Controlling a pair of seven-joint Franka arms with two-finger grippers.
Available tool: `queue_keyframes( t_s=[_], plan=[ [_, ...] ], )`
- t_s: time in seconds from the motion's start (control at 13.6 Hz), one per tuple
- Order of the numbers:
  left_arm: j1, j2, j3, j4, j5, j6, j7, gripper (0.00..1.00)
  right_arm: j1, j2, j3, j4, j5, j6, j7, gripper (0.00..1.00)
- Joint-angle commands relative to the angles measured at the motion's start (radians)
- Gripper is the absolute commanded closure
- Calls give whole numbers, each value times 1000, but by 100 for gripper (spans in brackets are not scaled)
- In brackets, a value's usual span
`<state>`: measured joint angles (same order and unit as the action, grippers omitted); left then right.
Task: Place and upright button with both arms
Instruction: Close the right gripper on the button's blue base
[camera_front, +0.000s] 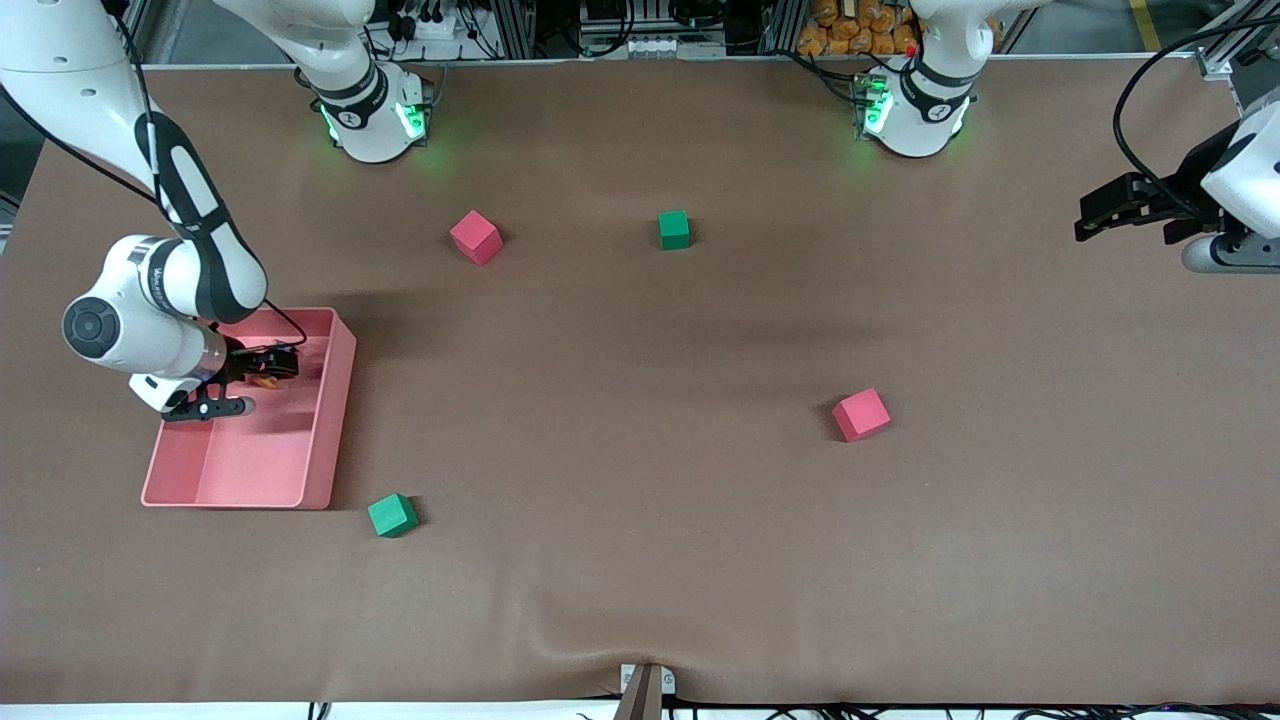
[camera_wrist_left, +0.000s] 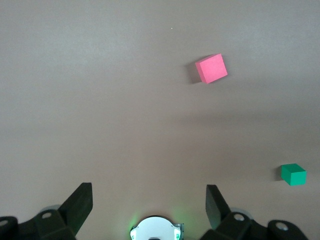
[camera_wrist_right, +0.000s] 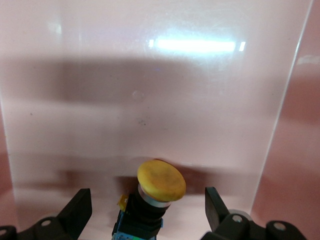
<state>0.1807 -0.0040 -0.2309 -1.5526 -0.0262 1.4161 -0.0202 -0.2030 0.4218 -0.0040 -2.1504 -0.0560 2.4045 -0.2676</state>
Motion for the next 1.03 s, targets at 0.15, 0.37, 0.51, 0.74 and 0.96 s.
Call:
queue_keyframes(
  t_s=[0.15, 0.37, 0.51, 0.74, 0.96],
  plan=[
    [13, -10, -5, 2, -4, -2, 26, 0, -1, 5, -1, -9, -28, -10, -12, 0],
    [13, -16, -1, 3, -4, -12, 28, 0, 0, 12, -1, -20, -30, -13, -16, 43],
    [13, -16, -1, 3, -6, -11, 26, 0, -3, 12, -1, -22, -30, -15, -16, 99],
    [13, -16, 1, 3, -6, -13, 28, 0, -9, 12, -1, -22, -30, -15, -32, 100],
    [13, -13, 1, 3, -6, -13, 28, 0, -27, 5, 2, -14, -28, -15, -32, 100]
  ],
)
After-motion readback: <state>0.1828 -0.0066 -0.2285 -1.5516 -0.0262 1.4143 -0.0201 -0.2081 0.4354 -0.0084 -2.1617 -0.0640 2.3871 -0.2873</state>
